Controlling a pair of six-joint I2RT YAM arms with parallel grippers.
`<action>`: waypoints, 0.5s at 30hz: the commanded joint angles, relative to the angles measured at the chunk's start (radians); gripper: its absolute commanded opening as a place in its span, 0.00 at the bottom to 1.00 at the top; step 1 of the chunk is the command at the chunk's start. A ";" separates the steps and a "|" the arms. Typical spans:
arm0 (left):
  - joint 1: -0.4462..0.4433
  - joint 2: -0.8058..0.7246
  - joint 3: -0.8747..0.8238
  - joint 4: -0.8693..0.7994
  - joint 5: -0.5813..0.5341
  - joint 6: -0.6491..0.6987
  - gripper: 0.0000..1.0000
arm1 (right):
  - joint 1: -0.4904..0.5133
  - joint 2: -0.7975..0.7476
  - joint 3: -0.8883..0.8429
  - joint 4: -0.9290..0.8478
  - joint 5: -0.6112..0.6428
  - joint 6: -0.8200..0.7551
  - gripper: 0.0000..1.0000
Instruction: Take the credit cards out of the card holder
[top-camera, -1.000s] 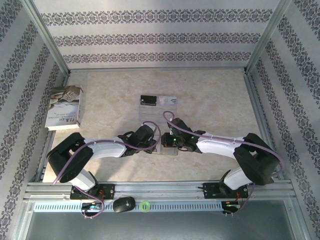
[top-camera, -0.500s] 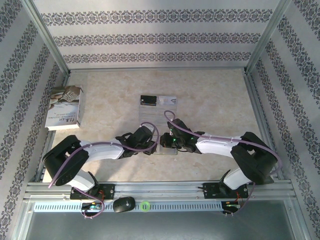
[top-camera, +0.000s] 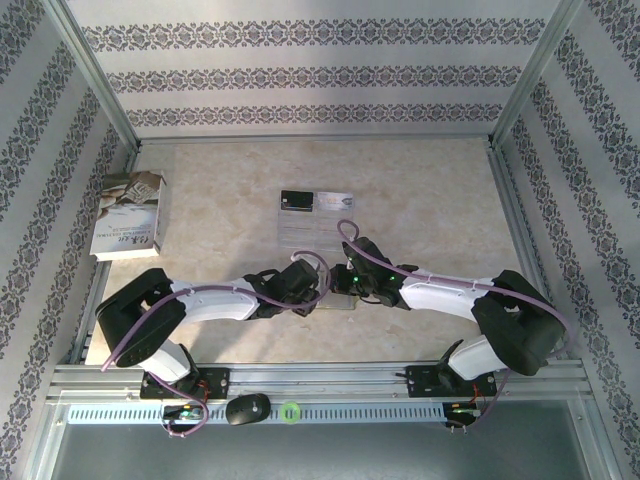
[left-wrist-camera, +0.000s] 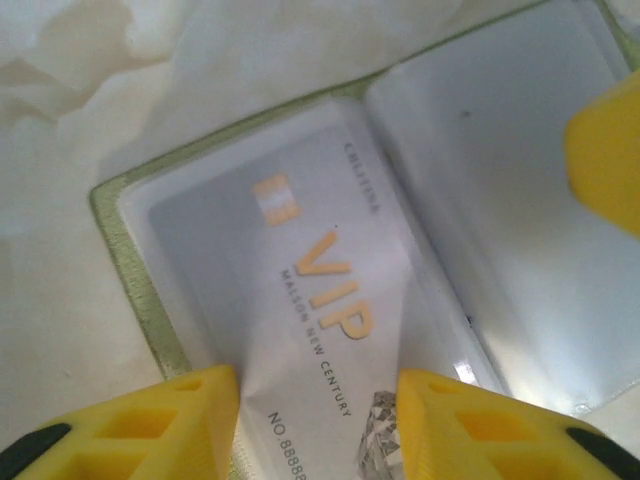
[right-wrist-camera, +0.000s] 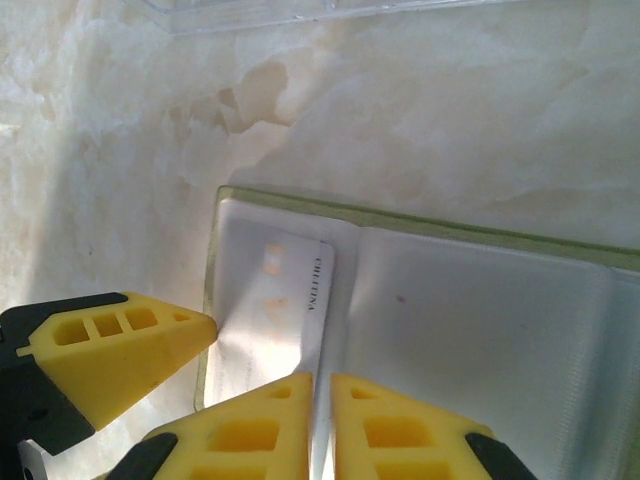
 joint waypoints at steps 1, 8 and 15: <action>-0.015 0.029 -0.005 -0.053 -0.003 0.000 0.41 | 0.013 -0.007 -0.001 0.006 -0.014 -0.027 0.14; -0.015 0.012 -0.028 -0.053 -0.001 -0.023 0.31 | 0.039 0.047 0.021 0.032 -0.038 -0.013 0.14; -0.015 0.008 -0.047 -0.036 0.011 -0.044 0.30 | 0.042 0.101 0.022 0.060 -0.050 0.014 0.14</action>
